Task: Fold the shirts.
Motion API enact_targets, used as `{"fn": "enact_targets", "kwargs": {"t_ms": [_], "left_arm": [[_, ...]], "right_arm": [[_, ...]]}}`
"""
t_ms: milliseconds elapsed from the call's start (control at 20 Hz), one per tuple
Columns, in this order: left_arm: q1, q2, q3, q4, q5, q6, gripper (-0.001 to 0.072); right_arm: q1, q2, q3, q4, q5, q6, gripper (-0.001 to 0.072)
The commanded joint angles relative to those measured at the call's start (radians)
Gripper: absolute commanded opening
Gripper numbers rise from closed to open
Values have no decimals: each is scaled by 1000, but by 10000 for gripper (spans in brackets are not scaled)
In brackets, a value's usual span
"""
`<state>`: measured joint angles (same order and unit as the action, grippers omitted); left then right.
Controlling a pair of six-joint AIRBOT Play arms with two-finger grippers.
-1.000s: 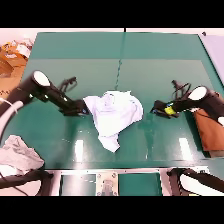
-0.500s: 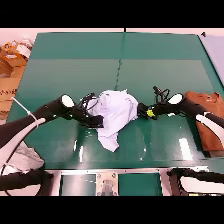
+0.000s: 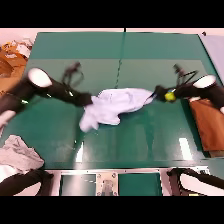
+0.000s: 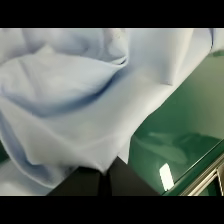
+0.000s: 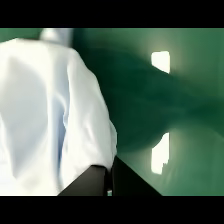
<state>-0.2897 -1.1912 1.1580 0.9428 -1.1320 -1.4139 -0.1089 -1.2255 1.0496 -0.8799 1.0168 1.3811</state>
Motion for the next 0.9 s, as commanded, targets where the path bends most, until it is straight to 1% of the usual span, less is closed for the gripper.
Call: {"fn": "enact_targets", "kwargs": {"t_ms": [0,150,250,350,450,650,750,850], "left_arm": [[36,131,257,65,-40,-17,22],[36,162,506,106,-83,-17,22],[36,166,660,122,-131,-18,22],[36,166,783,142,-182,-18,22],[36,166,859,165,-235,-30,22],[36,160,841,183,-298,-53,23],[36,159,775,183,-291,-57,23],[36,156,663,195,-262,-73,23]], "right_arm": [[-70,209,221,8,73,-1,13],[-119,340,445,7,73,21,13],[-163,392,571,3,73,47,13],[-219,415,680,-3,73,59,13],[-277,414,759,-3,72,71,13],[-317,346,763,-1,69,82,13],[-317,262,750,44,85,82,13],[-312,162,734,97,94,81,13]]}}
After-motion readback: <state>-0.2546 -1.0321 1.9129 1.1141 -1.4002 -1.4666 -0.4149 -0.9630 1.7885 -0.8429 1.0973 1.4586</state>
